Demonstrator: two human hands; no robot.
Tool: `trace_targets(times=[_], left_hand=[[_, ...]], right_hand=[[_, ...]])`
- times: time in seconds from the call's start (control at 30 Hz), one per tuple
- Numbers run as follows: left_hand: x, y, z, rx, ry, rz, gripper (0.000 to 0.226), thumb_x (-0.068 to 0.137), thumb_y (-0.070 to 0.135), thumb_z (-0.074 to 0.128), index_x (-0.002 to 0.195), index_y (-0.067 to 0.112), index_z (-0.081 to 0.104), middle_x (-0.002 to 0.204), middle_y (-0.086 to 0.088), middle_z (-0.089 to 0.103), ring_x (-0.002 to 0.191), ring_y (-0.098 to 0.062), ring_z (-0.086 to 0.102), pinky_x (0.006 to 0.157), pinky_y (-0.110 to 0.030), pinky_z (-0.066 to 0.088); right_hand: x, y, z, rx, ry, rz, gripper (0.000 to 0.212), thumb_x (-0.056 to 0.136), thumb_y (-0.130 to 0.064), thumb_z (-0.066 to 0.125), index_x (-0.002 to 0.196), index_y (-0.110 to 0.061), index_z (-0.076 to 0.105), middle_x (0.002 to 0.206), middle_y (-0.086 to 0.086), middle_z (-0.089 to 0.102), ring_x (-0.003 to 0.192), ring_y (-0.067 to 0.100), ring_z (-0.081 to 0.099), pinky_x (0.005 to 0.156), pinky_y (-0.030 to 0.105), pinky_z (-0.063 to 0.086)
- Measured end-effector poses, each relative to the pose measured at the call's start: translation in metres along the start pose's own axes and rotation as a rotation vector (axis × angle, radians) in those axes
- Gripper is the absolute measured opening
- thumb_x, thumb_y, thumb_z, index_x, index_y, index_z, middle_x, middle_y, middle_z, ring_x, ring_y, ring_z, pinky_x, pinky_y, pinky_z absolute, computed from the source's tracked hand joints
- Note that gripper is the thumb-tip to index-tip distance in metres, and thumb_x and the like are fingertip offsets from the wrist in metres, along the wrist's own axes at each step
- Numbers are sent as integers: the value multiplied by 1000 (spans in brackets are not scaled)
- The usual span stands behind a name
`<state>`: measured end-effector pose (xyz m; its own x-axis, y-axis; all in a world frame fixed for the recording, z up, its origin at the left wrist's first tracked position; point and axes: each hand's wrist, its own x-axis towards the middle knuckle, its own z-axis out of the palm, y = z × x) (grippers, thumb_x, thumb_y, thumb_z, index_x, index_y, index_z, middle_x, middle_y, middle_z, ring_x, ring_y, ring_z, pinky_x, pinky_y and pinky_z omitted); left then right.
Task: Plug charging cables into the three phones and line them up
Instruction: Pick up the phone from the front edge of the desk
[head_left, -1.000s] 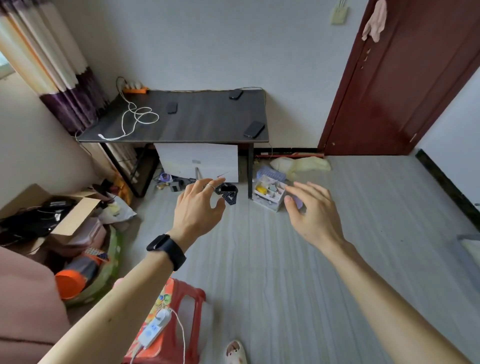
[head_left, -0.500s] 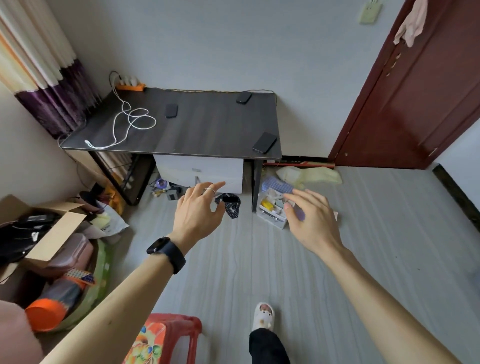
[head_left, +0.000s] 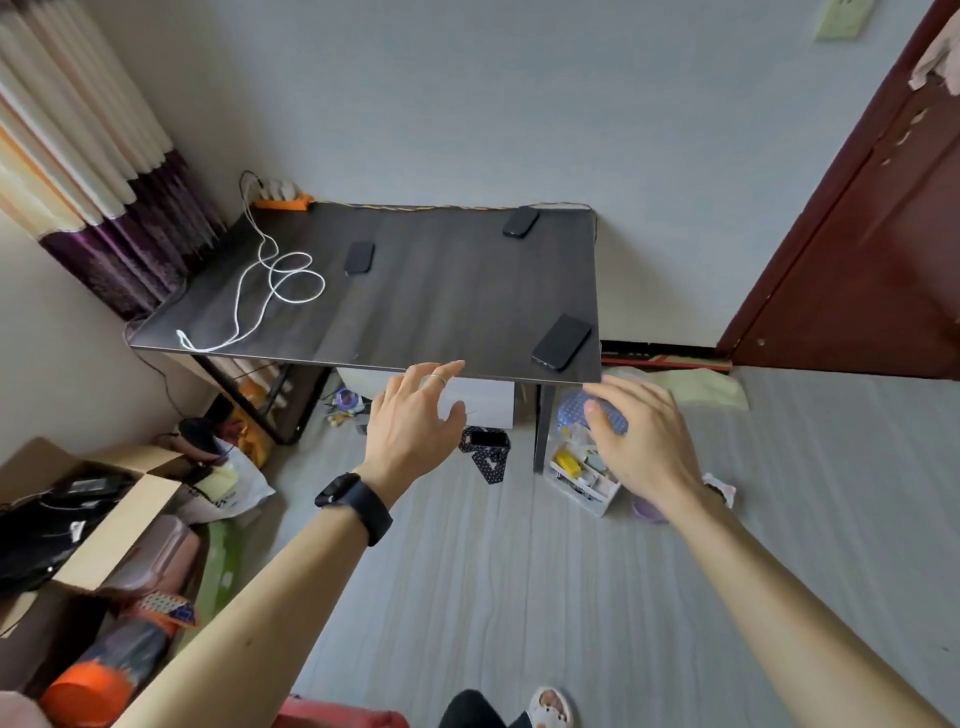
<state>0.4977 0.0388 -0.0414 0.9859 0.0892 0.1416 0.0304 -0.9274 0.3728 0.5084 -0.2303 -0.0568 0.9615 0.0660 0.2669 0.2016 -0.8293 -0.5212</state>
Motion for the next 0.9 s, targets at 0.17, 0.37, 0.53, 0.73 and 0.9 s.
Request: trace_targets(times=[0.17, 0.37, 0.53, 0.73, 0.9], left_hand=[[66, -1, 21, -1, -23, 3, 54, 92, 38, 54, 144, 36, 44, 142, 7, 49, 131, -22, 42, 104, -39, 35], [166, -19, 53, -7, -60, 22, 54, 91, 39, 52, 144, 37, 44, 142, 7, 49, 131, -23, 42, 107, -40, 34], [233, -45, 82, -16, -140, 14, 54, 91, 39, 51, 145, 35, 43, 142, 6, 50, 132, -22, 42, 109, -40, 34], [282, -74, 137, 24, -343, -15, 56, 92, 39, 50, 147, 33, 41, 145, 5, 48, 138, -23, 38, 114, -39, 31], [303, -90, 188, 85, -512, -66, 59, 91, 40, 48, 149, 33, 37, 151, 2, 41, 142, -27, 30, 116, -42, 27]], right_hand=[[63, 14, 17, -2, -11, 13, 41, 92, -40, 49, 121, -22, 72, 129, 0, 68, 127, 27, 52, 108, 35, 38], [144, 33, 60, -37, -42, 67, 32, 95, -34, 56, 121, -25, 72, 132, 0, 66, 129, 26, 51, 110, 37, 37], [196, 45, 93, -43, -124, 178, 31, 96, -30, 58, 125, -25, 69, 133, -2, 65, 126, 26, 52, 106, 36, 39], [227, 65, 142, -17, -388, 401, 45, 98, -38, 53, 139, -21, 55, 142, 1, 58, 131, 24, 51, 107, 38, 41], [255, 95, 186, -68, -608, 588, 66, 94, -53, 51, 148, -17, 40, 150, 8, 47, 134, 31, 47, 102, 44, 45]])
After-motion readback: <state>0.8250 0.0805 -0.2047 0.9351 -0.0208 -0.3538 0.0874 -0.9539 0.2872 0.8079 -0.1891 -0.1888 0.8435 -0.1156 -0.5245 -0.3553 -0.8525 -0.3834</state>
